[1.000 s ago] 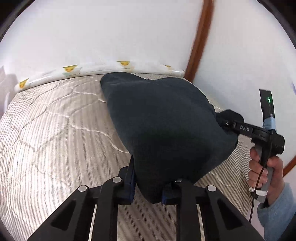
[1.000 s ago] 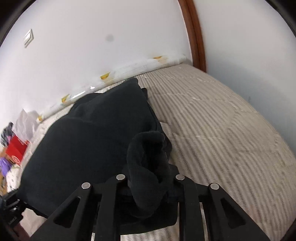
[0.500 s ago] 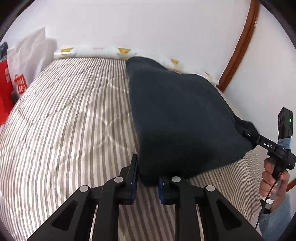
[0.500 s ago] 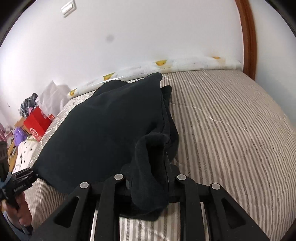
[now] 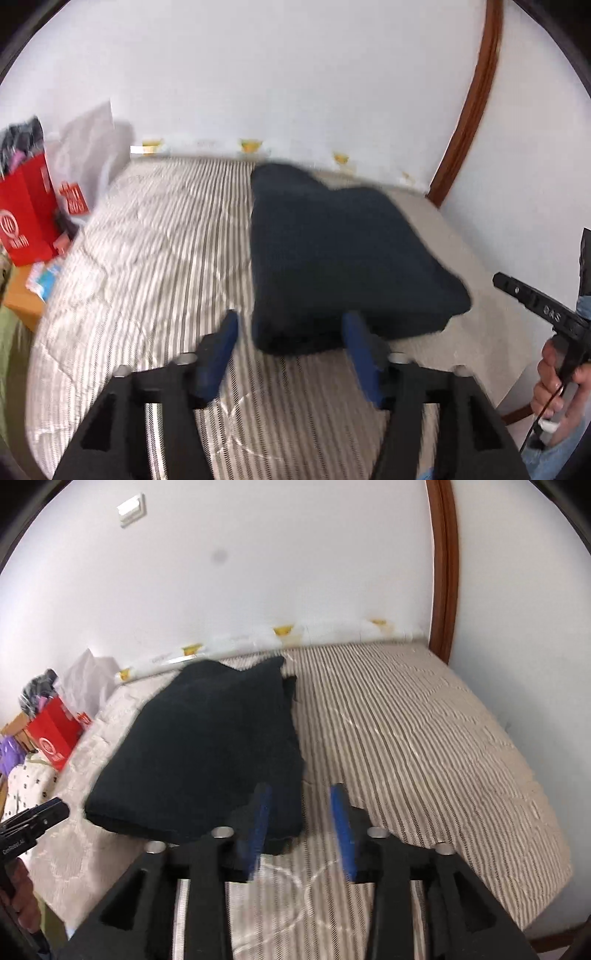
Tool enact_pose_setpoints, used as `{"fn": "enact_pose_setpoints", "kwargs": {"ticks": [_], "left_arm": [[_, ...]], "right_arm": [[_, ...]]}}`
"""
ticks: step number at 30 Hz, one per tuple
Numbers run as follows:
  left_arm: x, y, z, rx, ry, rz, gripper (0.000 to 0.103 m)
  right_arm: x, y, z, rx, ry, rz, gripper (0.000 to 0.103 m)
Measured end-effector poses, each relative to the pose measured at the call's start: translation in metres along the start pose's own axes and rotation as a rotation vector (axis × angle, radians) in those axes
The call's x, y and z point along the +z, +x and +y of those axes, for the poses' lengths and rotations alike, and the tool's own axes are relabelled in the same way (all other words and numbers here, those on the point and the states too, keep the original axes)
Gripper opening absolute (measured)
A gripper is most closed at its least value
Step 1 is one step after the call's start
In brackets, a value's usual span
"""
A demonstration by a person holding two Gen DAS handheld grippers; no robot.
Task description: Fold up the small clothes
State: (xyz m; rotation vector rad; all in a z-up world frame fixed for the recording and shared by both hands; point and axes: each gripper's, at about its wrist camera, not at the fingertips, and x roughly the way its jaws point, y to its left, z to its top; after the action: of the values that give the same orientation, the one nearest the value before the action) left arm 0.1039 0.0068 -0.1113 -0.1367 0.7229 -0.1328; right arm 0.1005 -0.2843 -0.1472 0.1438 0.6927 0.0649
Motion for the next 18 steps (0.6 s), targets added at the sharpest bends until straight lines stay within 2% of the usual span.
{"fn": "enact_pose_setpoints", "kwargs": {"ticks": [1,3,7,9,12,15,16,18], "left_arm": [[0.003,-0.007,-0.004,0.006,0.007,-0.013,0.066],[0.009,-0.022,-0.016,0.028,0.023,-0.036,0.069],[0.015,-0.045,-0.032,0.037,0.027,-0.056,0.073],[0.015,-0.058,-0.041,0.055,0.04,-0.073,0.076],[0.011,-0.071,-0.053,0.102,0.072,-0.087,0.08],[0.005,-0.084,-0.061,0.116,0.089,-0.096,0.083],[0.003,-0.088,-0.063,0.127,0.093,-0.102,0.084],[0.0,-0.094,-0.065,0.145,0.104,-0.109,0.091]], "right_arm": [[0.003,-0.008,0.003,-0.002,0.004,-0.007,0.069],[0.007,-0.029,0.012,-0.004,-0.009,-0.036,0.075],[0.005,-0.059,0.028,-0.009,-0.05,-0.041,0.078],[0.002,-0.077,0.035,-0.001,-0.064,-0.055,0.078],[-0.001,-0.099,0.044,-0.033,-0.083,-0.067,0.079],[-0.006,-0.115,0.047,-0.061,-0.064,-0.071,0.093],[-0.007,-0.118,0.047,-0.066,-0.057,-0.075,0.095],[-0.011,-0.123,0.048,-0.083,-0.052,-0.076,0.097]]}}
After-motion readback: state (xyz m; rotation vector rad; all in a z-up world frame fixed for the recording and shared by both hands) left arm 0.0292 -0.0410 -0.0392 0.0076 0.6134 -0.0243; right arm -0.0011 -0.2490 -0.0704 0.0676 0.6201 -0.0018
